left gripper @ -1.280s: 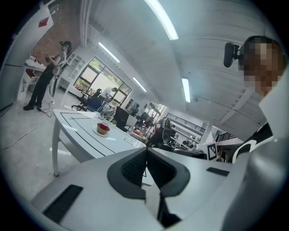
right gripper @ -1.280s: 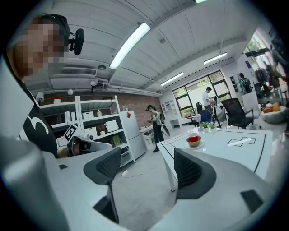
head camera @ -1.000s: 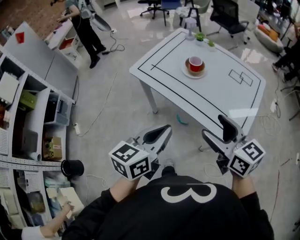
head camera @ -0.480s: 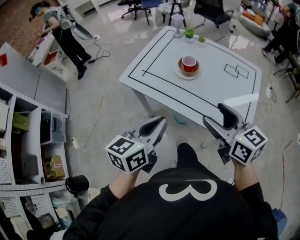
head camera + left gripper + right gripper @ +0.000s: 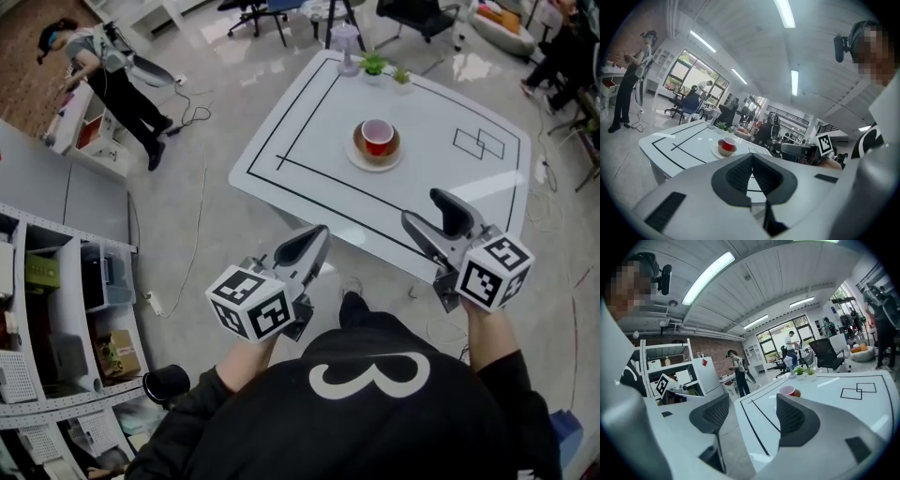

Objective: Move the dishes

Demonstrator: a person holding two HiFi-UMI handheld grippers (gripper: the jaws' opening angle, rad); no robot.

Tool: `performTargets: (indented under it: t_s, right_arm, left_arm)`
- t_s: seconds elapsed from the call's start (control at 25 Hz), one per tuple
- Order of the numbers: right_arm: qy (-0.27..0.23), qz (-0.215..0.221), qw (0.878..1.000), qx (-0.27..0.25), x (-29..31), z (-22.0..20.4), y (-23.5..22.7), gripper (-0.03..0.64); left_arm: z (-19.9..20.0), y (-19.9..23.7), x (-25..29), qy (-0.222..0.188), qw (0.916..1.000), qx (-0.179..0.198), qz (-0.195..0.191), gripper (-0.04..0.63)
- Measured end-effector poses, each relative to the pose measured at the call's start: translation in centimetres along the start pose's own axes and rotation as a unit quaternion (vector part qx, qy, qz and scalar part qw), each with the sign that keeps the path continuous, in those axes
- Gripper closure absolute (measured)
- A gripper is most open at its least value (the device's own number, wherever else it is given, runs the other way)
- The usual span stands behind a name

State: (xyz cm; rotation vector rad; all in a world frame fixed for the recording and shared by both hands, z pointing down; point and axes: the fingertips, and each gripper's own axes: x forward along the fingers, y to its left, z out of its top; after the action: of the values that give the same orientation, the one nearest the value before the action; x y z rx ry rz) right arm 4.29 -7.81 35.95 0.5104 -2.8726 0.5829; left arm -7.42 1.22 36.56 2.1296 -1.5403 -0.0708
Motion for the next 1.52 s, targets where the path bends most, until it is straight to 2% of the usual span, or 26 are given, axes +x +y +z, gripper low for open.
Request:
performTargets:
  t_s: [0.28, 0.64, 0.88, 1.32, 1.52]
  right_arm:
    - [0.014, -0.022, 0.999, 0.04, 5.3, 0.5, -5.7, 0.33]
    - [0.045, -0.046, 0.996, 0.067, 10.4, 1.0, -11.1, 0.334]
    - [0.062, -0.065, 0.993, 0.076, 13.1, 0.5, -13.0, 0.334]
    - [0.089, -0.124, 0.983, 0.107, 16.2, -0.9, -16.1, 0.347]
    - [0.091, -0.149, 0.977, 0.126, 17.4, -1.9, -17.4, 0.362]
  left_arm:
    - [2.8, 4.0, 5.1, 0.023, 0.9996, 0.006, -0.015, 0.592]
    - [7.1, 9.1, 9.5, 0.021, 0.9996, 0.009, -0.019, 0.592]
    - [7.5, 10.4, 11.0, 0.035, 0.9989, 0.007, -0.032, 0.592]
    - [7.9, 12.5, 13.2, 0.08, 0.9935, 0.006, -0.082, 0.592]
    - [8.3, 14.3, 13.6, 0.091, 0.9922, 0.007, -0.085, 0.592]
